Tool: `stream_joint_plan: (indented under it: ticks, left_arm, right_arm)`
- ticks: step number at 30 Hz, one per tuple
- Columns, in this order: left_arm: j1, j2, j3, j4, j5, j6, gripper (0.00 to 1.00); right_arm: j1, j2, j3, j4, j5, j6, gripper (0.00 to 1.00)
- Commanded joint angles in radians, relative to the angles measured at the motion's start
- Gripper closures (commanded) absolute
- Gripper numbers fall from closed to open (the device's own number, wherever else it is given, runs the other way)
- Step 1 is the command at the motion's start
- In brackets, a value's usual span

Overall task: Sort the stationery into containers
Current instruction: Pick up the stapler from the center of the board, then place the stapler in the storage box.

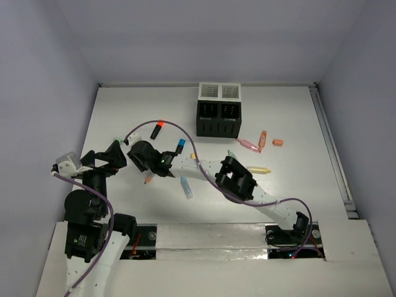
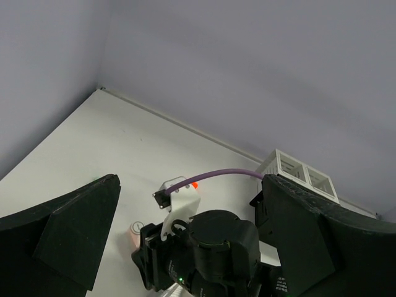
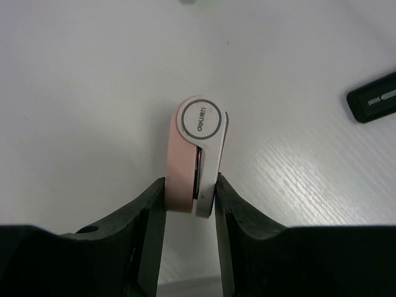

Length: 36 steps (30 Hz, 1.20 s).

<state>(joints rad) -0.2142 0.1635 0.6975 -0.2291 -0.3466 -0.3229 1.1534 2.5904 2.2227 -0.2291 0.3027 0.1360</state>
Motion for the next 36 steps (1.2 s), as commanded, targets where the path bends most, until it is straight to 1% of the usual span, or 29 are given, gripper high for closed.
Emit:
stream_joint_plan:
  ticks: [1,3,4,5,6,7,8,9,10,13,14,15,16,17,18,19,20,21,23,25,29,31,33,36]
  left_arm:
    - [-0.004,0.005,0.022,0.040,0.015,0.004,0.01]
    - [-0.004,0.008,0.020,0.040,0.023,0.005,0.01]
    - [-0.004,0.010,0.020,0.040,0.026,0.004,0.01]
    - [-0.004,0.010,0.020,0.042,0.031,0.007,0.01]
    - [-0.004,0.014,0.019,0.043,0.041,0.005,0.01]
    - [-0.004,0.016,0.019,0.045,0.047,0.008,0.01]
    - [-0.004,0.016,0.016,0.048,0.055,0.010,0.01]
    - [-0.004,0.018,0.014,0.053,0.075,0.013,0.01]
    - [-0.004,0.018,0.013,0.056,0.087,0.015,0.01]
    - [-0.004,0.024,0.007,0.073,0.135,0.022,0.01]
    - [-0.004,0.025,0.005,0.079,0.142,0.022,0.01]
    - [-0.004,0.030,0.005,0.080,0.150,0.024,0.01]
    - [-0.004,0.031,0.005,0.080,0.149,0.022,0.01]
    - [-0.004,0.034,0.005,0.079,0.149,0.022,0.01]
    - [-0.013,0.040,0.004,0.080,0.152,0.022,0.01]
    - [-0.013,0.044,0.002,0.083,0.158,0.022,0.01]
    - [-0.013,0.048,-0.001,0.086,0.164,0.022,0.01]
    - [-0.013,0.056,-0.004,0.089,0.179,0.024,0.01]
    - [-0.013,0.064,-0.006,0.096,0.193,0.025,0.01]
    - [-0.013,0.082,-0.006,0.097,0.216,0.027,0.01]
    - [-0.013,0.140,-0.006,0.102,0.273,0.031,0.01]
    - [-0.013,0.185,-0.009,0.108,0.340,0.041,0.01]
    - [-0.013,0.223,-0.006,0.109,0.429,0.045,0.01]
    - [-0.013,0.287,-0.006,0.109,0.498,0.054,0.01]
  right_arm:
    - [0.008,-0.071,-0.017,0.189,0.044,-0.013,0.92]
    - [-0.003,-0.127,-0.082,0.273,0.055,-0.016,0.94]
    - [-0.015,-0.203,-0.116,0.301,0.055,-0.015,0.94]
    - [-0.015,-0.246,-0.154,0.359,0.055,-0.019,0.94]
    - [-0.030,-0.291,-0.241,0.382,0.052,-0.025,0.94]
    - [-0.049,-0.384,-0.286,0.404,0.055,-0.032,0.94]
    - [-0.061,-0.430,-0.331,0.431,0.056,-0.044,0.93]
    - [-0.075,-0.478,-0.416,0.439,0.056,-0.049,0.93]
    - [-0.092,-0.569,-0.457,0.441,0.053,-0.050,0.93]
    - [-0.173,-0.691,-0.581,0.400,0.010,-0.044,0.93]
    - [-0.196,-0.754,-0.598,0.349,-0.011,-0.039,0.93]
    - [-0.246,-0.779,-0.610,0.317,-0.057,-0.038,0.93]
    - [-0.271,-0.799,-0.618,0.279,-0.083,-0.038,0.93]
    - [-0.296,-0.814,-0.621,0.202,-0.114,-0.041,0.93]
    - [-0.343,-0.837,-0.623,0.168,-0.167,-0.047,0.92]
    - [-0.365,-0.843,-0.621,0.134,-0.189,-0.052,0.92]
    - [-0.386,-0.845,-0.601,0.058,-0.210,-0.059,0.92]
    - [-0.426,-0.845,-0.594,0.028,-0.252,-0.064,0.92]
    - [-0.463,-0.843,-0.577,-0.031,-0.283,-0.079,0.92]
    - [-0.509,-0.828,-0.558,-0.068,-0.341,-0.094,0.93]
    - [-0.579,-0.782,-0.515,-0.127,-0.402,-0.118,0.93]
    - [-0.603,-0.757,-0.480,-0.148,-0.457,-0.119,0.93]
    - [-0.613,-0.722,-0.460,-0.174,-0.471,-0.124,0.93]
    - [-0.623,-0.681,-0.420,-0.210,-0.485,-0.162,0.93]
